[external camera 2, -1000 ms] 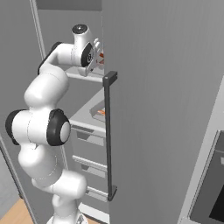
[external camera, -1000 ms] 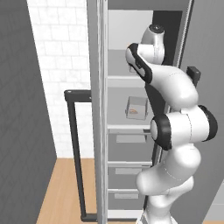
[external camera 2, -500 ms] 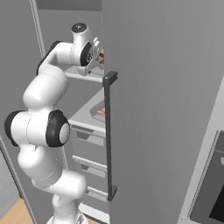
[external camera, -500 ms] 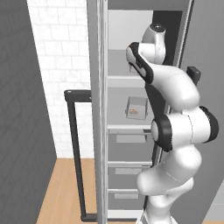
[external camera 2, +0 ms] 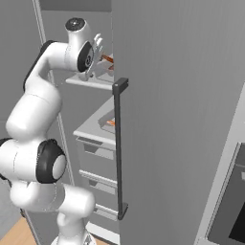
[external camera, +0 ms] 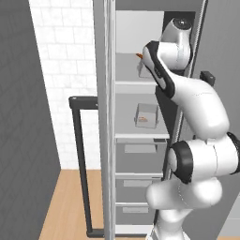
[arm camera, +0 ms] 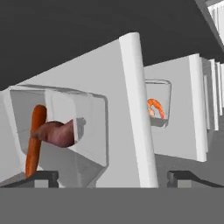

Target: Take the meat container that has the shrimp and place it on the second highest rack of the freezer. Then take the vegetable container that has the potato and carrot and place it on the highest rack of the freezer.

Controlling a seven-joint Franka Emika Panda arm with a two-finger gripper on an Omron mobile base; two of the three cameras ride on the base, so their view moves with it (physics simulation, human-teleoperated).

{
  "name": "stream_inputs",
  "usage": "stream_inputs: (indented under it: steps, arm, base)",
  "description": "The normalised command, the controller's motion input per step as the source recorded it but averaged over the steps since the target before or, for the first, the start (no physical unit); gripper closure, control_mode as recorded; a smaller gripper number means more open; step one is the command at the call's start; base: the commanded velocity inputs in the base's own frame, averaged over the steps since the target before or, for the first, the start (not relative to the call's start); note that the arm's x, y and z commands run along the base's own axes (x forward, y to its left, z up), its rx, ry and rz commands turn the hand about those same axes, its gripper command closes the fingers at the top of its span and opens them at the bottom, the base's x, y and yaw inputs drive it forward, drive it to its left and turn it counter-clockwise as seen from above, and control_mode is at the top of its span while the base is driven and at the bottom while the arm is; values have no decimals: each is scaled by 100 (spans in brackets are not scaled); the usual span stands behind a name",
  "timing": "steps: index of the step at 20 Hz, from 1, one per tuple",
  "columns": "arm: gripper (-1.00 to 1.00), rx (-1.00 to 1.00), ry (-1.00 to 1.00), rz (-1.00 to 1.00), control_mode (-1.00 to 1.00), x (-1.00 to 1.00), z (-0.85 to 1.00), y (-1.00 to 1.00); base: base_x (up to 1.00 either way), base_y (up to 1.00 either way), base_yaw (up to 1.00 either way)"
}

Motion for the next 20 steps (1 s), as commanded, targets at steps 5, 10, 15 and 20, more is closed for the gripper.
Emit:
stream_inputs:
  steps: [5,10,15,20]
  arm:
    - [-100,0,-27,0,-100,-100,13,0]
    - [-100,0,-35,0,-100,-100,9,0]
    - [-100,0,-12,0,-100,-100,0,0]
    - [-100,0,3,2,-100,-100,5,0]
  base:
    - [0,0,0]
    - [0,0,0]
    - [0,0,0]
    - [0,0,0]
